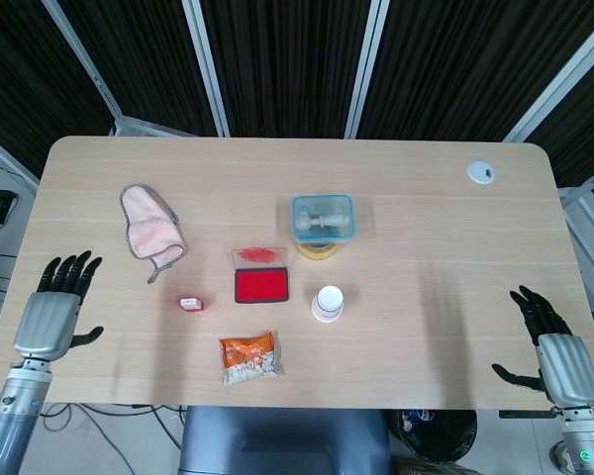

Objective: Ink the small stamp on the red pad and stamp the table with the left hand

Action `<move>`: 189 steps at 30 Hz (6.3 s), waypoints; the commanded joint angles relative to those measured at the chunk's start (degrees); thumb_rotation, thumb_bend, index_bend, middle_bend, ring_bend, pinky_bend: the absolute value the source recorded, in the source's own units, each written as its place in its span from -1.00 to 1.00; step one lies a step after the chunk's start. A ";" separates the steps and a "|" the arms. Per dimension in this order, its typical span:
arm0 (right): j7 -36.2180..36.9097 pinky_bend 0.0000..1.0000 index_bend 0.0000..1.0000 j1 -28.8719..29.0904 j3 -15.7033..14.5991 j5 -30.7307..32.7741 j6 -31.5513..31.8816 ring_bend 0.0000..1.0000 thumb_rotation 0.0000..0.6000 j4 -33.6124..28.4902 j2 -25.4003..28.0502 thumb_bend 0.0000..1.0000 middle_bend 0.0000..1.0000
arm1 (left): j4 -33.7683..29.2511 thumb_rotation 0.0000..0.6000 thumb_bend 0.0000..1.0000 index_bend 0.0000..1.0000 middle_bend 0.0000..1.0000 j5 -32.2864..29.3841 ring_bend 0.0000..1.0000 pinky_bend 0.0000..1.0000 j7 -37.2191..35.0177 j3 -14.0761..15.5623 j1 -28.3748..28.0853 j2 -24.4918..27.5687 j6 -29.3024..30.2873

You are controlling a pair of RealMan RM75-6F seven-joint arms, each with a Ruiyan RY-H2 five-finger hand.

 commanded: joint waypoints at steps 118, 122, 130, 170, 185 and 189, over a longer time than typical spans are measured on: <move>5.17 -0.63 -1.00 0.62 0.23 1.65 -2.20 -1.00 1.00 -1.23 1.71 -0.72 -1.00 | 21.34 1.00 -0.03 0.46 0.47 -29.54 0.11 0.22 25.31 -8.42 -33.67 -34.07 -13.19; 5.27 -0.63 -1.00 0.69 0.25 1.82 -2.45 -1.00 1.00 -1.34 1.80 -0.72 -1.00 | 23.06 1.00 -0.03 0.47 0.49 -31.31 0.13 0.23 26.65 -8.74 -35.27 -35.35 -13.76; 5.61 -0.63 -1.00 0.78 0.24 2.02 -2.81 -1.00 1.00 -1.62 1.98 -0.71 -1.00 | 24.76 1.00 -0.03 0.47 0.50 -37.10 0.13 0.24 31.82 -9.65 -38.52 -37.44 -13.79; 7.03 -0.63 -1.00 0.96 0.22 2.05 -3.34 -1.00 1.00 -2.04 2.51 -0.69 -1.00 | 32.73 1.00 -0.02 0.49 0.52 -44.83 0.16 0.27 36.34 -9.05 -45.32 -43.50 -13.17; 7.23 -0.63 -1.00 0.98 0.22 2.04 -3.36 -1.00 1.00 -2.05 2.52 -0.69 -1.00 | 35.85 1.00 -0.01 0.50 0.54 -45.04 0.17 0.28 35.77 -8.40 -45.65 -45.08 -14.14; 7.23 -0.63 -1.00 0.99 0.23 2.08 -3.37 -1.00 1.00 -2.07 2.52 -0.68 -1.00 | 36.79 1.00 -0.01 0.51 0.54 -44.66 0.18 0.29 35.31 -8.17 -45.62 -45.54 -14.54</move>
